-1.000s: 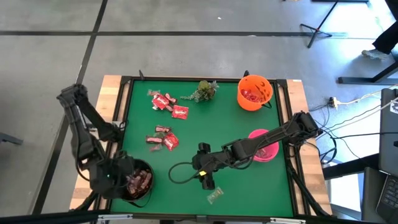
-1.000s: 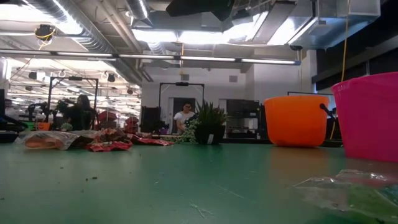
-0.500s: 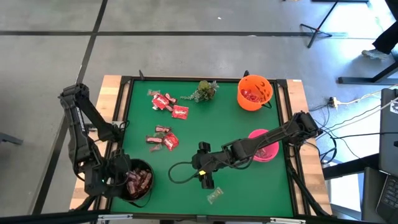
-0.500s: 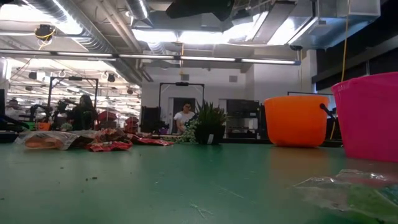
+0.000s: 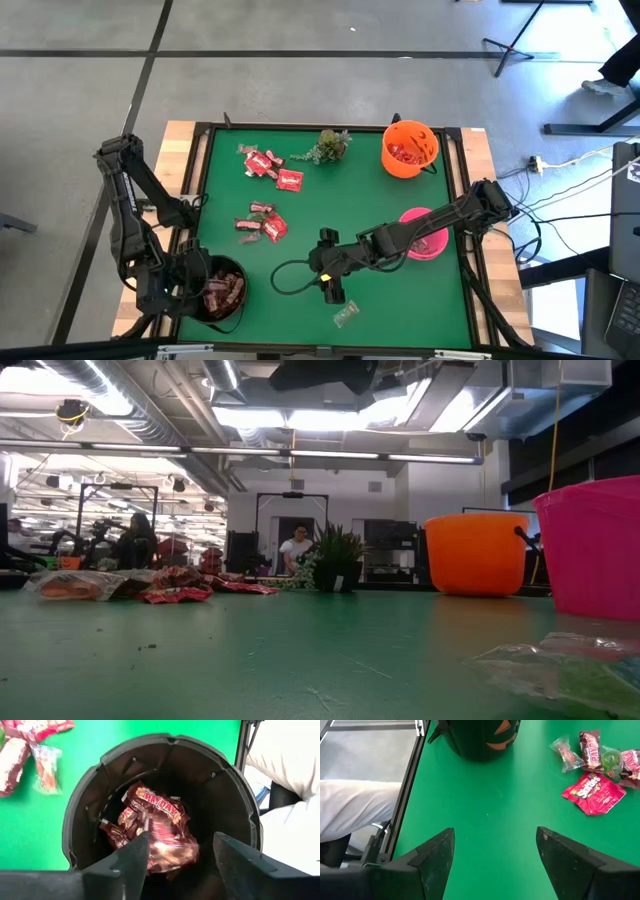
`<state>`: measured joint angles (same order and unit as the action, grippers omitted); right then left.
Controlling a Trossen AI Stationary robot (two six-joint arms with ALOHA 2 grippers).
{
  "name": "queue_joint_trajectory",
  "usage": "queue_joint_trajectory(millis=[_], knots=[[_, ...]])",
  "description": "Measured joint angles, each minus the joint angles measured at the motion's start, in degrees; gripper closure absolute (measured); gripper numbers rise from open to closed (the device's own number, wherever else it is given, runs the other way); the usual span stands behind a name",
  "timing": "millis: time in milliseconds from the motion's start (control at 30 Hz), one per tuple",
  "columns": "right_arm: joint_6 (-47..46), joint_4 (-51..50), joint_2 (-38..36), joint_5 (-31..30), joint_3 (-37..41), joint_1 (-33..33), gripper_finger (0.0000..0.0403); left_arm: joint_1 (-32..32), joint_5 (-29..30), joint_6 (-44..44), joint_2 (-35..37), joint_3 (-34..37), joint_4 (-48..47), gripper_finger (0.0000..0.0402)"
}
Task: Sort candy
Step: Put the green candy into the pink bucket
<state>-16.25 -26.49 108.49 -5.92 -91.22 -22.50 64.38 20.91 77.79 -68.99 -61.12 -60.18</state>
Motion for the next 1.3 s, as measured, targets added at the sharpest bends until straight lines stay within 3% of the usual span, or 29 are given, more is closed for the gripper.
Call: queue_joint_trajectory(millis=[233,433,500,567,700,833,1100,1300], knots=[[-0.3,-2.7,0.3,3.5,0.0,-0.9,0.0125,0.0,8.4,-7.1,0.0,0.0,0.7,0.0176],[-1.5,-5.1,0.5,1.6,0.0,-5.0,0.0125,0.1,34.1,-15.4,-0.3,0.1,1.1,0.0179],[-2.5,-6.4,0.5,-0.6,0.0,-6.9,0.0125,-0.3,40.2,-19.0,-0.3,0.1,1.9,0.0179],[-3.2,-7.9,0.5,-2.2,0.0,-9.0,0.0125,-1.2,42.1,-21.4,-0.3,0.1,2.6,0.0179],[-5.0,-6.5,0.4,-4.4,2.9,-12.6,0.0125,-3.7,39.9,-22.1,-0.3,0.3,4.2,0.0180],[-9.1,-5.6,0.5,-2.6,8.2,-14.2,0.0125,-6.4,35.3,-28.4,-0.3,2.7,13.1,0.0180],[-12.2,11.5,0.5,-0.3,21.2,-13.8,0.0125,-16.8,16.7,-48.4,-0.3,11.1,40.3,0.0180],[-12.3,16.7,0.4,1.0,23.5,-14.0,0.0125,-26.8,1.7,-56.2,-0.3,16.2,56.6,0.0180]])
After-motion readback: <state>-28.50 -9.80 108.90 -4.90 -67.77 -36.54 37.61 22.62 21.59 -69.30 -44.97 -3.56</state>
